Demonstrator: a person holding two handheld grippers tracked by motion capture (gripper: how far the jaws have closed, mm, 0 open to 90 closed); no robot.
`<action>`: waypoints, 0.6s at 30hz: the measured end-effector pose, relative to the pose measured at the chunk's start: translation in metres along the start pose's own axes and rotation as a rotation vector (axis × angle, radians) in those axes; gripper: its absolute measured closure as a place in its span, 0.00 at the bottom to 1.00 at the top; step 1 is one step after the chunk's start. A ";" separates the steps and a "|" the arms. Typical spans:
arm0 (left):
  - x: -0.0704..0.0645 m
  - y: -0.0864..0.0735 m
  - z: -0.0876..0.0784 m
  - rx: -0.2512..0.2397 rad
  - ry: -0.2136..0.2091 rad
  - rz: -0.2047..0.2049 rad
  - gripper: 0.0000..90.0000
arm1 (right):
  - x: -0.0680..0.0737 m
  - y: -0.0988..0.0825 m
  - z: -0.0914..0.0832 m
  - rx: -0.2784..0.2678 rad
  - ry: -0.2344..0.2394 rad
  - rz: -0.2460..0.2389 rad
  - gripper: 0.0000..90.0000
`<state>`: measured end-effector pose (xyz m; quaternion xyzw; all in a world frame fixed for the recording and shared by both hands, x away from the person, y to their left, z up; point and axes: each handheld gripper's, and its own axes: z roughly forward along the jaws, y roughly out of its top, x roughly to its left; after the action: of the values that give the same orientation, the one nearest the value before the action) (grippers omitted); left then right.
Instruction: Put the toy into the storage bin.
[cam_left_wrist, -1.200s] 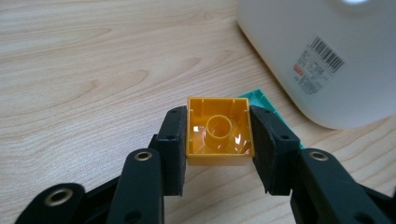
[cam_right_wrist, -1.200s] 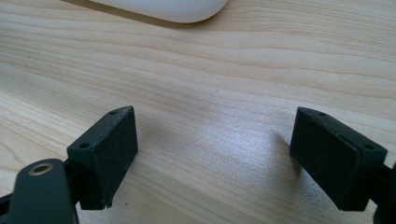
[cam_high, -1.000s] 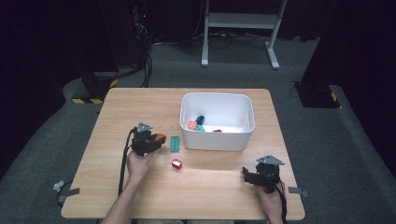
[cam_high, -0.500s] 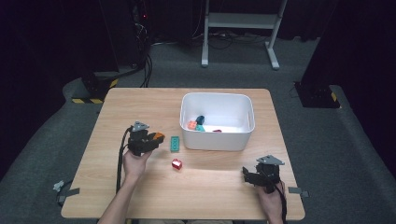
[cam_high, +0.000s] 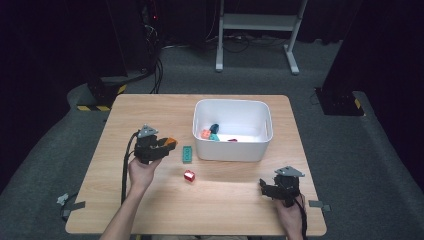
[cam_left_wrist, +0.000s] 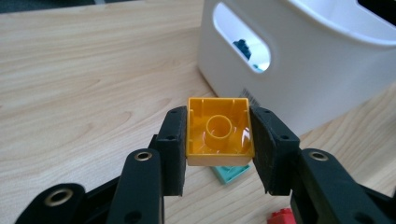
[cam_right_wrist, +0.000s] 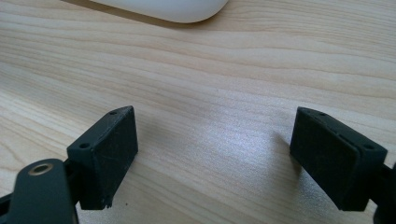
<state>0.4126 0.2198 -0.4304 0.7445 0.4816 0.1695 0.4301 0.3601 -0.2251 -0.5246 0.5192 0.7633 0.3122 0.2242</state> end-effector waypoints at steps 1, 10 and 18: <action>-0.001 0.002 -0.001 -0.003 -0.006 0.002 0.65 | 0.000 0.000 0.000 0.000 0.000 0.000 0.17; -0.009 0.022 -0.013 -0.025 -0.047 0.018 0.65 | 0.000 0.000 0.000 0.000 0.000 0.000 0.17; -0.015 0.039 -0.018 -0.043 -0.082 0.036 0.65 | 0.000 0.000 0.000 0.000 0.000 0.001 0.17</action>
<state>0.4159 0.2084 -0.3861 0.7499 0.4465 0.1569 0.4622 0.3601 -0.2251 -0.5246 0.5195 0.7631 0.3123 0.2241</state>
